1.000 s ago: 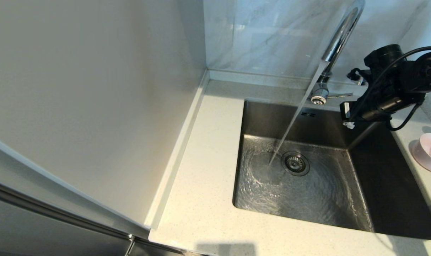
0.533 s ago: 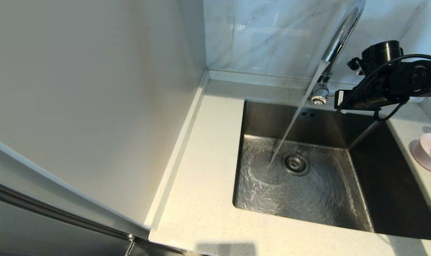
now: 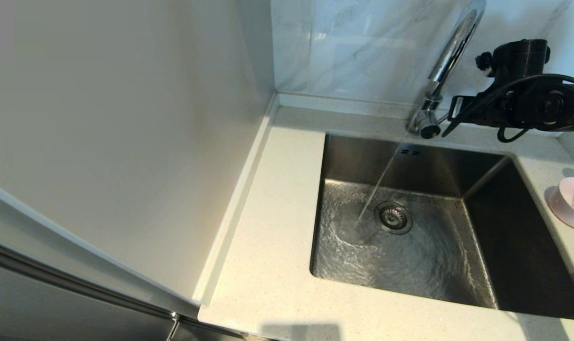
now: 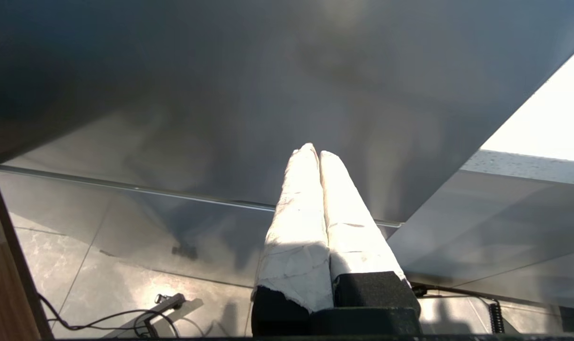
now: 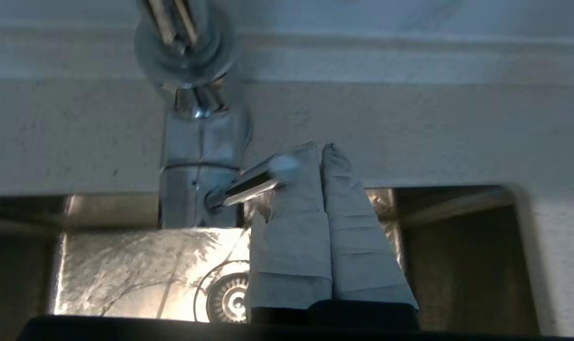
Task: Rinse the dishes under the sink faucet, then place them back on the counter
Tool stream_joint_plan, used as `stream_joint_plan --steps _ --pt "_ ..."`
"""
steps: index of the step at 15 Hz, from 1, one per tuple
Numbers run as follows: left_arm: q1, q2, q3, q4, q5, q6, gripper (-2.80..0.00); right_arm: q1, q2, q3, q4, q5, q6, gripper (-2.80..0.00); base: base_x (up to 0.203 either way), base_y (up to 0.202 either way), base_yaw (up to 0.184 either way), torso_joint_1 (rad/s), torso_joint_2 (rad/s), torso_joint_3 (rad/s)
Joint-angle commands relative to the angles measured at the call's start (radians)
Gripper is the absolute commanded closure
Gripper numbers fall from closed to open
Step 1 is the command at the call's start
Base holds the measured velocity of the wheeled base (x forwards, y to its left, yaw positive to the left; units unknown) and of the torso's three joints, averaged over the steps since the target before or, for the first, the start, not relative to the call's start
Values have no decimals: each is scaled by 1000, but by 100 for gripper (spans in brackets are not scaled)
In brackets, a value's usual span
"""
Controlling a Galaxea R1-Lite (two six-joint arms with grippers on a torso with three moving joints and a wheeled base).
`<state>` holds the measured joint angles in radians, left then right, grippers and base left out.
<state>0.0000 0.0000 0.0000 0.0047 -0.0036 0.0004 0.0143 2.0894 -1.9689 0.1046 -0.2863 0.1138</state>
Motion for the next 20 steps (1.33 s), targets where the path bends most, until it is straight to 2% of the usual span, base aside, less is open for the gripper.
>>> stream_joint_plan --steps 1,4,8,10,11,13,16,18,20 --pt "0 0 0 0 1 0 0 0 -24 18 0 -19 0 0 0 0 0 0 0 0" --pt "0 0 0 0 0 0 0 -16 -69 131 4 -20 -36 0 0 0 0 0 0 0" --pt "0 0 0 0 1 0 0 -85 -180 433 4 -53 -118 0 0 0 0 0 0 0" --pt "0 0 0 0 1 0 0 -166 -245 587 25 -96 -166 0 0 0 0 0 0 0" --pt "0 0 0 0 0 0 0 -235 -294 664 32 -108 -195 0 0 0 0 0 0 0" --pt "0 0 0 0 1 0 0 -333 -419 760 39 -113 -223 0 0 0 0 0 0 0" --pt "0 0 0 0 1 0 0 -397 -644 902 41 -35 -219 0 0 0 0 0 0 0" --pt "0 0 0 0 -1 0 0 -390 -824 1047 41 39 -219 0 0 0 0 0 0 0" --pt "0 0 0 0 1 0 0 -351 -1001 1226 42 79 -220 0 0 0 0 0 0 0"
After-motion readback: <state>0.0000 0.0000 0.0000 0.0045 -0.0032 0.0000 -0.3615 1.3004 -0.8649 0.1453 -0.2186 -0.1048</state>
